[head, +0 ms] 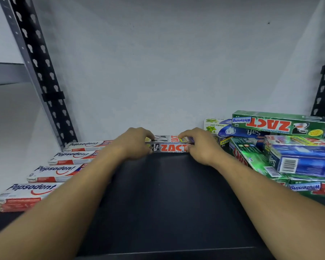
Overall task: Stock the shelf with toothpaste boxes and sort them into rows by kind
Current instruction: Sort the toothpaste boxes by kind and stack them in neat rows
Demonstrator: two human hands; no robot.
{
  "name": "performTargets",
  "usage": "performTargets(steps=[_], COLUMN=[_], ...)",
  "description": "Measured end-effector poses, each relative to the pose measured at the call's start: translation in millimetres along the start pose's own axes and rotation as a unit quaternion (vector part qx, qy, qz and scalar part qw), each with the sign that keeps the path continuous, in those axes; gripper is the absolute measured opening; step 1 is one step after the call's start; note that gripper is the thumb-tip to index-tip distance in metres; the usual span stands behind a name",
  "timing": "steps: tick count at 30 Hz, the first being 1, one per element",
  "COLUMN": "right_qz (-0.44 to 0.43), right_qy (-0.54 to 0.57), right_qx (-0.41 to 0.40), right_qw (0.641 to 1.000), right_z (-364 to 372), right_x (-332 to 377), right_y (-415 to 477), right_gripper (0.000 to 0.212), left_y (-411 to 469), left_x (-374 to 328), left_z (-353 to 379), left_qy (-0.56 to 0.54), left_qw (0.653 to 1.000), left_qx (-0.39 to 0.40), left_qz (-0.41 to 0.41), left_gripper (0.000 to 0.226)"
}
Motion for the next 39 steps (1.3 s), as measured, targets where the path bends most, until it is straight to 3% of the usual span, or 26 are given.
performTargets(steps=[3, 9, 16, 25, 39], right_qz=[-0.004, -0.009, -0.015, -0.036, -0.034], right_qy=[0.002, 0.025, 0.058, 0.035, 0.035], right_qx=[0.000, -0.014, -0.028, -0.025, -0.047], right_qw=[1.000, 1.000, 0.998, 0.998, 0.998], right_z=[2, 3, 8, 21, 21], right_x=[0, 1, -2, 5, 5], right_y=[1, 2, 9, 22, 27], right_gripper=[0.043, 0.038, 0.036, 0.038, 0.042], left_y=[0, 18, 35, 32, 29], left_x=[10, 42, 94, 120, 126], left_z=[-8, -59, -44, -28, -24], left_qy=[0.034, 0.073, 0.093, 0.023, 0.021], left_qw=[0.996, 0.996, 0.994, 0.999, 0.999], left_qx=[0.074, -0.014, 0.055, 0.047, 0.041], left_qz=[0.031, 0.054, 0.002, 0.014, 0.027], left_gripper=[0.048, 0.035, 0.035, 0.030, 0.044])
Point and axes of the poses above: each hand's wrist, its own y-axis towards the middle knuckle, its own z-axis out of the palm, x = y × z, the point moved 9 cm from there along y, towards the middle knuckle, and after that the axes turned 9 degrees about x, right-handed, at the moved point
